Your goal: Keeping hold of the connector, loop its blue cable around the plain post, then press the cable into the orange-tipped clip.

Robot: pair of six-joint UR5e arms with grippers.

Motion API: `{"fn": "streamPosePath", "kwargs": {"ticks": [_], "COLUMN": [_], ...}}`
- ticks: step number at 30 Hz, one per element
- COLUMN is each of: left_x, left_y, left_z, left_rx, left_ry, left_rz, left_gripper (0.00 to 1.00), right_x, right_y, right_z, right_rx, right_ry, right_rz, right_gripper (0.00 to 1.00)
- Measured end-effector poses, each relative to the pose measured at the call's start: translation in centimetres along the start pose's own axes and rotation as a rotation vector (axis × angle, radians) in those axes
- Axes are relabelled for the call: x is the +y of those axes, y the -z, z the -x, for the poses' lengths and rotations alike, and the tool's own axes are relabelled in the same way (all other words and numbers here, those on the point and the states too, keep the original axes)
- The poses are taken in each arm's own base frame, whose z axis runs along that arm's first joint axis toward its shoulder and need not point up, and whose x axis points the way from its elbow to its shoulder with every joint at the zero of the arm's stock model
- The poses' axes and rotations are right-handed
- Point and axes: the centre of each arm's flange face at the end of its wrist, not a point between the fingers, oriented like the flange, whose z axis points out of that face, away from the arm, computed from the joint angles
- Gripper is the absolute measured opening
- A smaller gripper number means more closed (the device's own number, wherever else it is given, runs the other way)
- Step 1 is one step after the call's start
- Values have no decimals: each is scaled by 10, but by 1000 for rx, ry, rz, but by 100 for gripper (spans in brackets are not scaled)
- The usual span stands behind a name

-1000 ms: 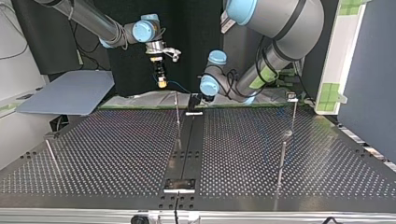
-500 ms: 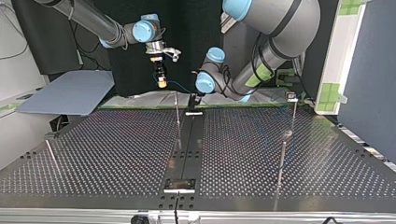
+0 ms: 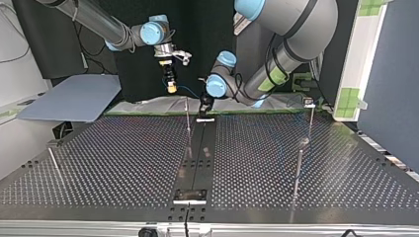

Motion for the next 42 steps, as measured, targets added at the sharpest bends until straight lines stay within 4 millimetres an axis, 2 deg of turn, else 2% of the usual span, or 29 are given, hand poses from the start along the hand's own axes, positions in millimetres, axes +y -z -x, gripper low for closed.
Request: {"fn": "streamPosePath", "kwargs": {"ticks": [2, 3, 4, 5, 6, 7, 9, 10, 11, 17, 28, 33, 42], "left_x": [0, 0, 0, 0, 0, 0, 0, 0, -1, -5, -1, -6, -18], "left_y": [0, 0, -1, -1, -1, -1, -1, -1, -1, 0, 16, 19, 17], "left_z": [0, 0, 0, 0, 0, 0, 1, 0, 0, -3, -38, -44, -40], "left_rx": [-6, -9, -12, -15, -19, -20, -23, -24, -24, -41, -59, -94, -185], "left_ry": [5, 7, 8, 9, 9, 9, 7, 5, 3, -6, -5, -53, -75], "left_rz": [1, 3, 4, 4, 5, 6, 7, 7, 7, -4, 32, 55, 85], "left_gripper": [100, 94, 94, 73, 59, 59, 7, 7, 0, 0, 0, 0, 0], "right_x": [0, 0, 0, 0, 0, 0, 0, 0, 0, 0, 0, 0, 3], "right_y": [0, 0, 0, 0, 0, 0, 0, 0, 0, 1, 4, 5, 6], "right_z": [0, 0, 0, 0, 0, 0, 0, 0, 0, 1, 4, 7, 36], "right_rx": [0, 0, 0, 0, 0, 1, 0, -1, -1, -7, -34, -48, -81], "right_ry": [0, 0, 0, 0, 0, 0, 0, 0, 0, 0, 9, 14, -3], "right_rz": [0, 0, 0, 0, 0, 0, 0, 0, 0, -1, -2, -3, 7], "right_gripper": [0, 0, 0, 0, 0, 0, 0, 0, 0, 0, 0, 0, 0]}}
